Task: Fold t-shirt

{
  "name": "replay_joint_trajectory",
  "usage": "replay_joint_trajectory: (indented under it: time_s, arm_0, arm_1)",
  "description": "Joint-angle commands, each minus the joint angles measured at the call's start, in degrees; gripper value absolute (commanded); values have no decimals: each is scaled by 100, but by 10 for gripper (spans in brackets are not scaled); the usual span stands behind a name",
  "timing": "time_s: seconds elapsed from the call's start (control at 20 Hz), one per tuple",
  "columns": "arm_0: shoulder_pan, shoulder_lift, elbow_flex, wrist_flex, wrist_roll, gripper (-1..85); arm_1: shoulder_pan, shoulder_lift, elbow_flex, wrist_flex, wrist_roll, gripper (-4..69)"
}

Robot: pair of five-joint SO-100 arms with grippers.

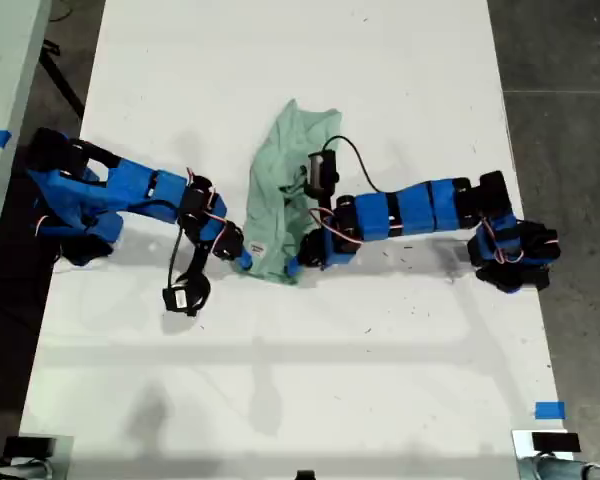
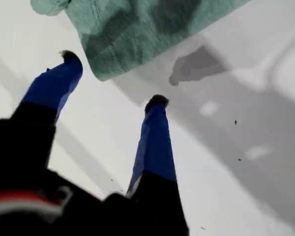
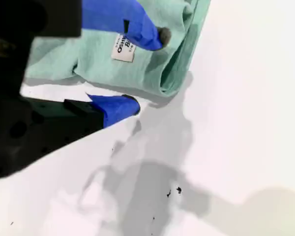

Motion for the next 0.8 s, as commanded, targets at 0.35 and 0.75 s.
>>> replay_joint_trajectory:
  time_s: [0.35,0.75]
  arm_0:
    - [-492,-1178,-879,-158,53,162]
    - [-316,-2004,-2153,571,158,-1]
  arm_1:
    - [202,-1160,-1222,-404,-158,244]
    - [158,-1327,-1389,-193,-220,-10]
